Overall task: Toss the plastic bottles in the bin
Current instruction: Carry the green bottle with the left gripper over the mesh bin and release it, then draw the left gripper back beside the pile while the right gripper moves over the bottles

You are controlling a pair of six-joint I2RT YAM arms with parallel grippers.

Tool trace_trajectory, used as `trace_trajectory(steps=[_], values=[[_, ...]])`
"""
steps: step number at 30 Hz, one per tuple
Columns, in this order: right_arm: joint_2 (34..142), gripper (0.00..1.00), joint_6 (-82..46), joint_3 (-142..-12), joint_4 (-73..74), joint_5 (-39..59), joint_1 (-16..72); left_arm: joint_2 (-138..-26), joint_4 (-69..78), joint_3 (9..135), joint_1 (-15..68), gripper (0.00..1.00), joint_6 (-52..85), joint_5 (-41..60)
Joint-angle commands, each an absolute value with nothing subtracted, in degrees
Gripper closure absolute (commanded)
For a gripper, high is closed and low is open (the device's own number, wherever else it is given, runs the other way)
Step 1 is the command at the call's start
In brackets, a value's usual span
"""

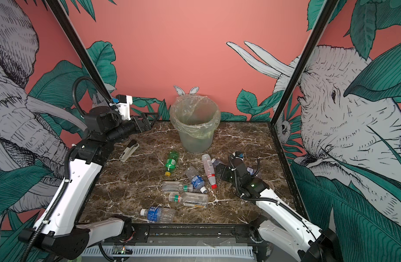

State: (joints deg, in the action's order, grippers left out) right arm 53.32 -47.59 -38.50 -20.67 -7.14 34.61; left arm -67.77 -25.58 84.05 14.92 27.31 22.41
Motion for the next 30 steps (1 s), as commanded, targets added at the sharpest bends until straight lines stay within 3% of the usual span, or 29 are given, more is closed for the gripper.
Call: trace_trajectory(steps=[1,17,30], values=[[52.91,0.01,-47.74,-40.67,-23.73,-9.51,34.8,-62.52,-29.51,81.74,14.5,0.0,24.22,21.0],[53.61,0.01,-43.99,-43.27,-33.39,-11.98,34.72,-57.22,-35.69,69.6,14.28,0.0,20.95,20.08],[58.9,0.01,-41.59,-43.02,-29.24,-7.18,34.72,-57.08,-39.08,62.95,14.22,0.01,19.07,15.99]])
